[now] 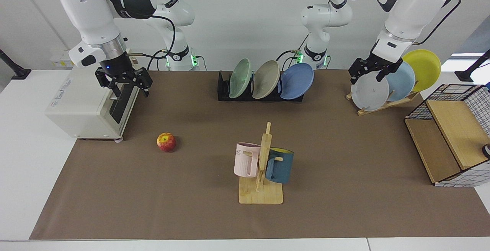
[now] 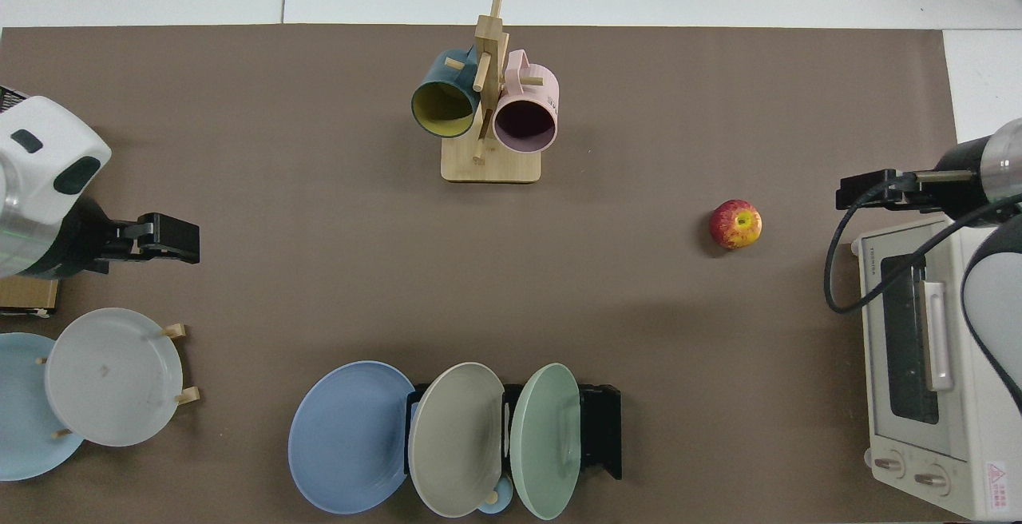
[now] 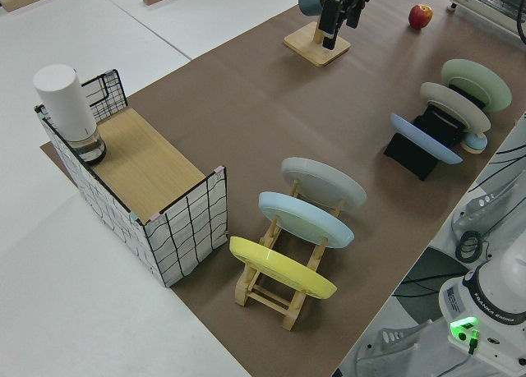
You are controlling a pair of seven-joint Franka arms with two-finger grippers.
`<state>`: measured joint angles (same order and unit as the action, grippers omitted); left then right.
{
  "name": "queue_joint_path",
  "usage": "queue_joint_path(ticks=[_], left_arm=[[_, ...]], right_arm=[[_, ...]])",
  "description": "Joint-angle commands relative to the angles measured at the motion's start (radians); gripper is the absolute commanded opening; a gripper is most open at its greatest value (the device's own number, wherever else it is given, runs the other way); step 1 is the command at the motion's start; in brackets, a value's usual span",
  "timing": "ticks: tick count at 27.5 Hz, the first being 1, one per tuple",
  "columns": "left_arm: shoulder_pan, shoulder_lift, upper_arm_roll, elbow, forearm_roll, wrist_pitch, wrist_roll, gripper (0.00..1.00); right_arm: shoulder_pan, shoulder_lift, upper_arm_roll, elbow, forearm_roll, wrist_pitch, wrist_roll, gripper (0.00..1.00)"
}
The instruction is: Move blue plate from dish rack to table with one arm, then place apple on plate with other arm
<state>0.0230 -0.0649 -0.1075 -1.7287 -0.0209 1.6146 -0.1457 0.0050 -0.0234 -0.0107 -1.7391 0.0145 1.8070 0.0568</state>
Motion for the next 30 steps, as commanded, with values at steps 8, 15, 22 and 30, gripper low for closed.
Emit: queue_joint_path(ticks=[8,15,22,30], left_arm=[[0.034,-0.197,-0.175,-0.322,0.078,0.093,-0.121,1.0],[0.02,-0.303,-0.224,-0.497,0.07,0.163,-0.161,1.0],[-0.015,-0.312,-0.308,-0.637,0.068,0.277,-0.275,1.0],[-0.017,-0.302,-0.385,-0.742,0.068,0.353,-0.314,1.0]], right_arm=[[-0.014,-0.016,0.012,-0.019,0.013,0.018,0.02,1.0],[-0.014,-0.016,0.012,-0.019,0.013,0.018,0.02,1.0],[-0.013,-0.019,0.012,-0.019,0.013,-0.001,0.018,1.0],[-0.013,-0.02,0.012,-0.02,0.012,0.011,0.011,1.0]])
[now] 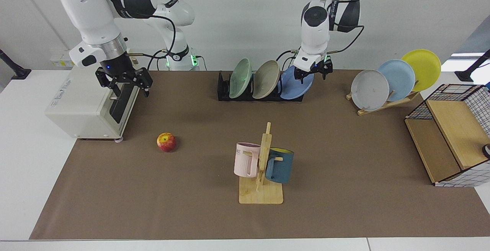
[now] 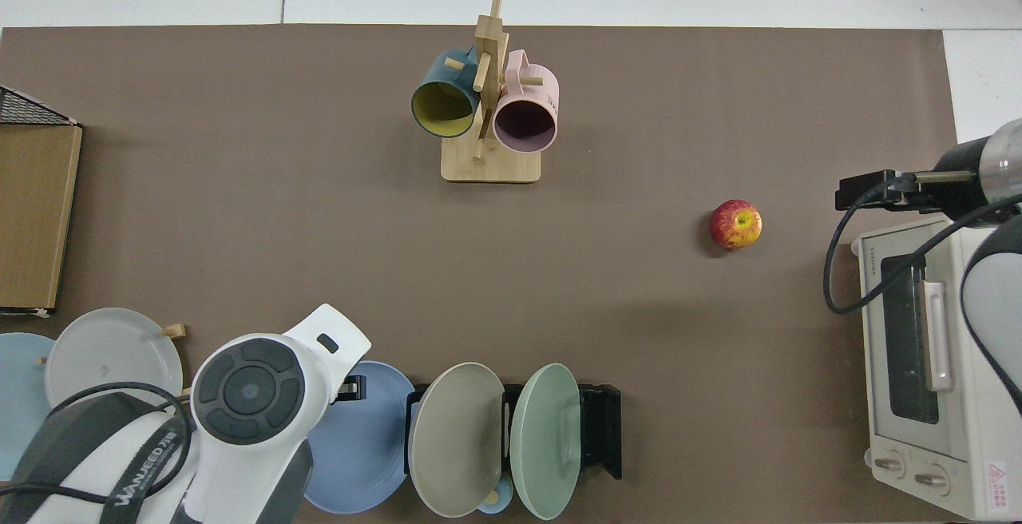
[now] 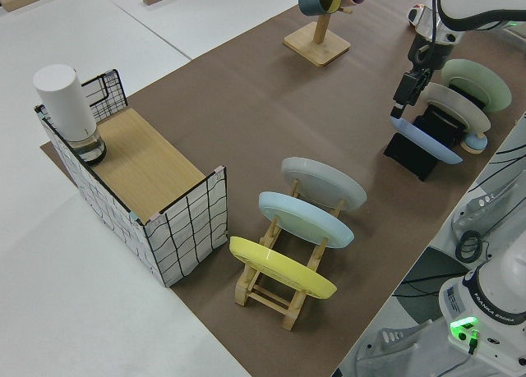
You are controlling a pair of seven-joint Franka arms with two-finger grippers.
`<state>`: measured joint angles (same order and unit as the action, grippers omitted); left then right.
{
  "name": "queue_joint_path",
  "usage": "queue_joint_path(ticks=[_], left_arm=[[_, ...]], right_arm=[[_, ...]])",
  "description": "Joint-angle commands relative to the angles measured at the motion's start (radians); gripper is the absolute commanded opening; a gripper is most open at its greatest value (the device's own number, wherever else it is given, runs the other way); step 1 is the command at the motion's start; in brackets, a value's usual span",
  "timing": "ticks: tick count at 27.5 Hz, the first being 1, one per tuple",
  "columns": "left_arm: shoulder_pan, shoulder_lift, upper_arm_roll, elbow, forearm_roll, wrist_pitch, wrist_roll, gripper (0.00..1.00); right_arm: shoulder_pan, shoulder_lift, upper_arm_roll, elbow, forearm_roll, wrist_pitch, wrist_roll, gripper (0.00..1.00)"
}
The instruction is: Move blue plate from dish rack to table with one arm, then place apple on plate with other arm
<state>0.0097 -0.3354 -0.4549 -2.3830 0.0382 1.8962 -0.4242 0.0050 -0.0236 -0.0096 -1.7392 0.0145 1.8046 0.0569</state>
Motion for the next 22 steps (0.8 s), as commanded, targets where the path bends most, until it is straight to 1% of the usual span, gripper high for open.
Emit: queue_joint_path(ticks=[1,3,8,9,11,14,17,18,19,22], left_arm=[[-0.007,-0.031,-0.038,-0.087,0.011,0.069,-0.033,1.0],[-0.004,-0.031,-0.038,-0.09,0.009,0.063,-0.019,1.0],[0.003,-0.028,-0.038,-0.088,0.009,0.058,0.002,1.0],[0.003,-0.025,-0.038,-0.087,0.009,0.058,0.004,0.95],[0.004,-0.02,-0.038,-0.082,0.009,0.058,0.008,0.81],[0.007,-0.013,-0.034,-0.073,0.009,0.058,0.012,0.44],[0.016,-0.001,-0.033,-0.058,0.009,0.052,0.012,0.12],[0.019,0.002,-0.034,-0.05,0.009,0.047,0.008,0.05],[0.024,0.007,-0.033,-0.041,0.008,0.043,0.005,0.02],[0.029,0.032,-0.033,-0.012,0.008,0.012,-0.01,0.0]], right_arm=[[-0.011,-0.018,0.011,-0.019,0.013,0.013,0.015,1.0],[-0.01,-0.01,0.011,-0.019,0.016,0.018,0.043,1.0],[-0.008,0.045,0.013,-0.017,0.01,0.044,0.11,1.0],[-0.001,0.06,0.013,-0.017,0.012,0.048,0.112,1.0],[0.03,0.094,0.013,-0.017,0.016,0.074,0.119,1.0],[0.043,0.143,0.013,-0.017,0.015,0.116,0.126,1.0],[0.056,0.188,0.013,-0.019,0.01,0.153,0.13,1.0],[0.058,0.201,0.013,-0.02,0.009,0.165,0.129,1.0],[0.058,0.214,0.013,-0.025,0.01,0.18,0.13,1.0],[0.064,0.249,0.013,-0.036,0.01,0.222,0.129,1.0]])
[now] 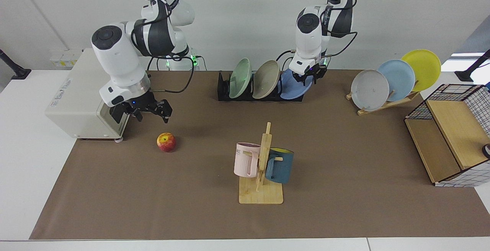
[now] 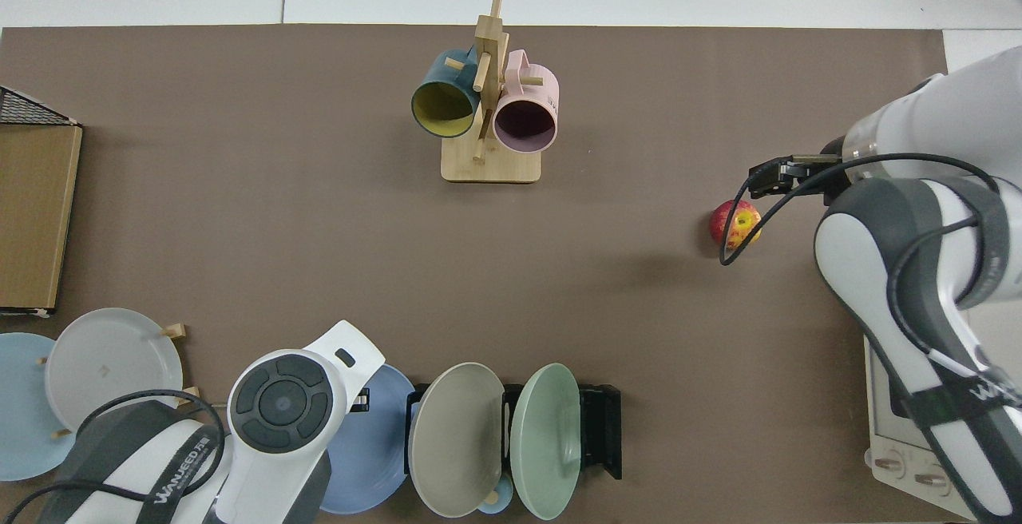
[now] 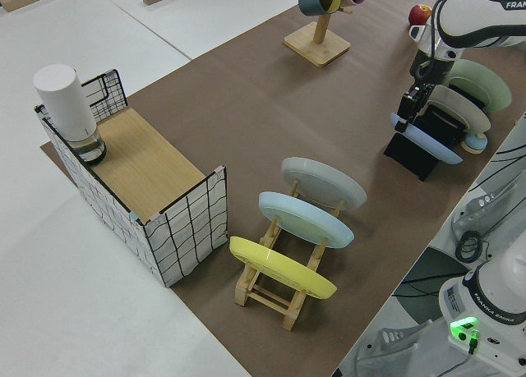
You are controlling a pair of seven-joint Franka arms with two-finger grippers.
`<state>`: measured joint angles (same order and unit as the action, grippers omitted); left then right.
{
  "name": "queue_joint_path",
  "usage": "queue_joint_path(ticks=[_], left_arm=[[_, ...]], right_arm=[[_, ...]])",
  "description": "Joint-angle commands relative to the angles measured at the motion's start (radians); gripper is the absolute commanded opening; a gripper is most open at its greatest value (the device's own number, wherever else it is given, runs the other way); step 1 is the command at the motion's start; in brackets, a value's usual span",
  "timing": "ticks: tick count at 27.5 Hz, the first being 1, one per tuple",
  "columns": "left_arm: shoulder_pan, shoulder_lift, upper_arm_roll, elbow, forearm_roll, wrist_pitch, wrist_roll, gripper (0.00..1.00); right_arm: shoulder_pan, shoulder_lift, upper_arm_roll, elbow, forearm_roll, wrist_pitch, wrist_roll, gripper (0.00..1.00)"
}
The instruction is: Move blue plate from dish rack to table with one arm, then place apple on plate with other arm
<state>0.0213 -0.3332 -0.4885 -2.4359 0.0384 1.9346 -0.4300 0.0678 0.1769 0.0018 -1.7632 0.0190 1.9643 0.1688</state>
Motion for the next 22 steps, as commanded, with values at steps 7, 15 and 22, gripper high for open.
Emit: queue_joint_path(ticks=[7,15,22], left_arm=[[0.029,0.028,0.007,0.067,0.006,-0.058,-0.006,0.0],[0.019,0.028,-0.007,0.173,0.034,-0.184,0.004,0.0],[0.034,0.036,-0.007,0.294,0.107,-0.273,0.011,0.0]], right_arm=[[0.0,0.096,0.0,-0.108,0.004,0.208,0.005,1.0],[-0.003,0.167,0.0,-0.168,0.006,0.323,0.003,1.0],[0.0,0.184,0.0,-0.173,0.003,0.323,0.003,0.86]])
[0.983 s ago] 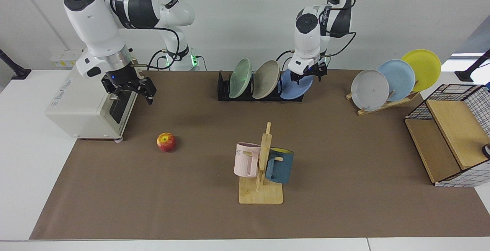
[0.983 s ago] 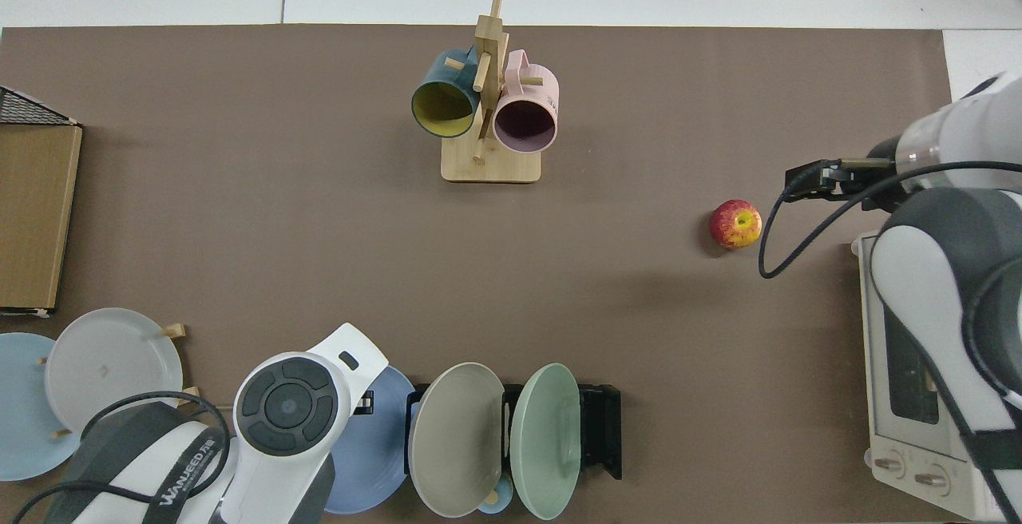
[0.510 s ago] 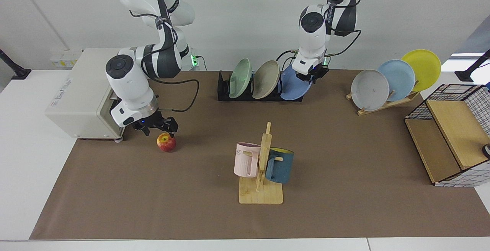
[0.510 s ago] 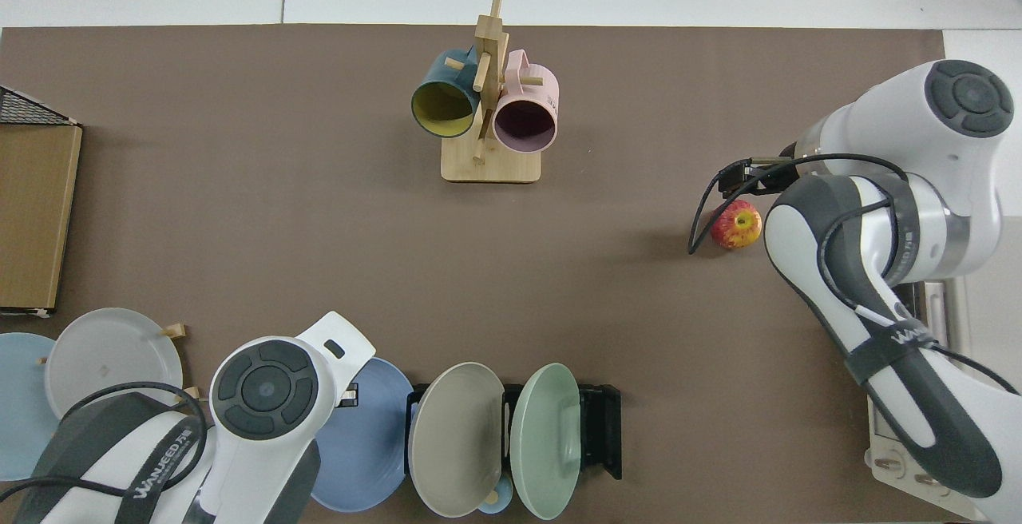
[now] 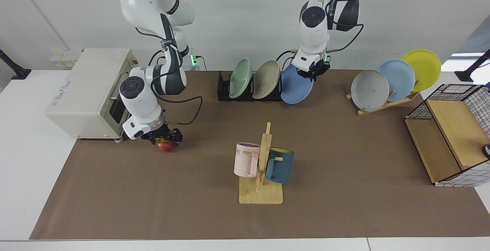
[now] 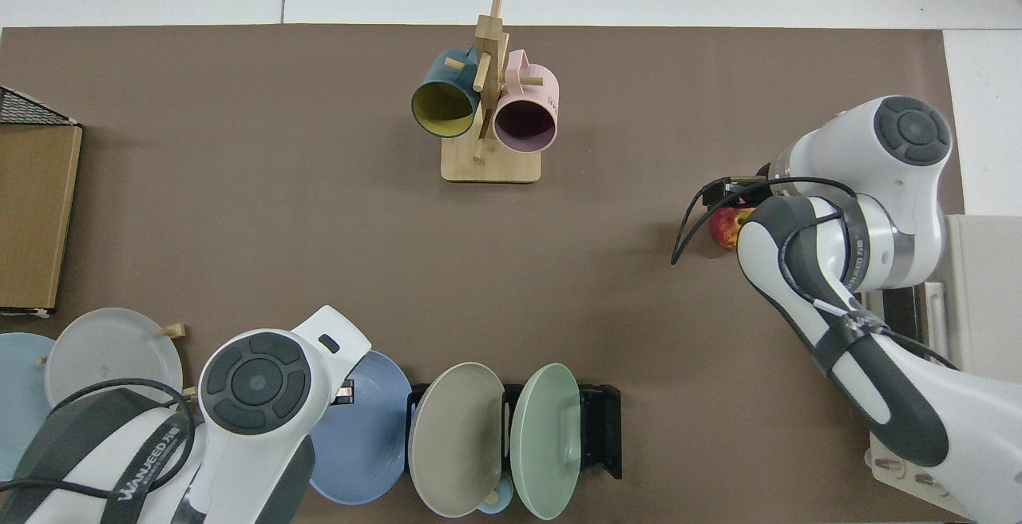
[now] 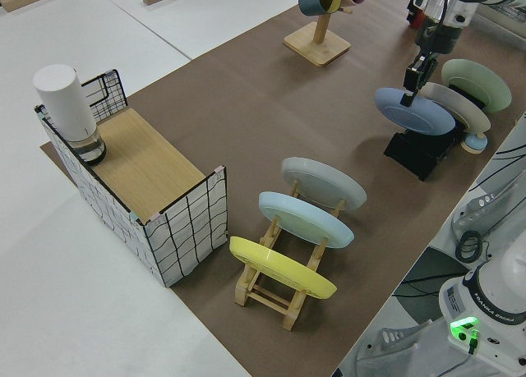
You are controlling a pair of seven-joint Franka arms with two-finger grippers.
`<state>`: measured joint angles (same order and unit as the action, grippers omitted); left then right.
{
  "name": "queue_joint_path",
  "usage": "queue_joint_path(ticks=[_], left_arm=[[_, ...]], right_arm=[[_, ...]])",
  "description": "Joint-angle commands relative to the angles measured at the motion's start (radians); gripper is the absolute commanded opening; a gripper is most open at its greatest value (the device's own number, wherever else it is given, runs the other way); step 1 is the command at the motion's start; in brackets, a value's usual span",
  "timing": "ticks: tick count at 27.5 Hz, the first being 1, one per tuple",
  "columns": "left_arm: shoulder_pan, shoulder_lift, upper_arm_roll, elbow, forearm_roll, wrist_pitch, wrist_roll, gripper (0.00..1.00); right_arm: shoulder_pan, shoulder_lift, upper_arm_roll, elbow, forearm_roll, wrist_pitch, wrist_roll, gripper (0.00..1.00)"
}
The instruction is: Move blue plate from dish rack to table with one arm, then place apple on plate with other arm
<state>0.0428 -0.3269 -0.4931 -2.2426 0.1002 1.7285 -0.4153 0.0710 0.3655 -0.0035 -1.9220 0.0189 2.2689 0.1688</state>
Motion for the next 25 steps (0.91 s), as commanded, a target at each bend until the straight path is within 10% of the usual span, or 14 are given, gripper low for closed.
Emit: queue_joint_path(ticks=[1,3,5,12,25], left_arm=[[0.014,0.029,0.001,0.109,0.065,-0.07,0.0,0.0],[0.022,0.035,0.013,0.124,0.093,-0.073,0.012,0.0],[0.063,0.039,0.025,0.161,0.101,-0.076,0.021,0.0],[0.172,0.14,0.041,0.273,0.055,-0.024,-0.101,0.0],[0.135,0.212,0.082,0.176,-0.289,0.301,-0.293,0.0]], right_arm=[[-0.004,-0.005,0.005,-0.012,-0.004,0.014,0.0,0.67],[-0.01,-0.005,0.005,-0.012,-0.007,0.008,-0.012,0.21],[-0.01,-0.007,0.005,-0.011,-0.007,0.003,-0.025,0.0],[-0.007,-0.011,0.005,0.0,-0.008,-0.011,-0.026,0.0],[-0.002,-0.083,0.005,0.066,-0.008,-0.127,-0.02,0.0]])
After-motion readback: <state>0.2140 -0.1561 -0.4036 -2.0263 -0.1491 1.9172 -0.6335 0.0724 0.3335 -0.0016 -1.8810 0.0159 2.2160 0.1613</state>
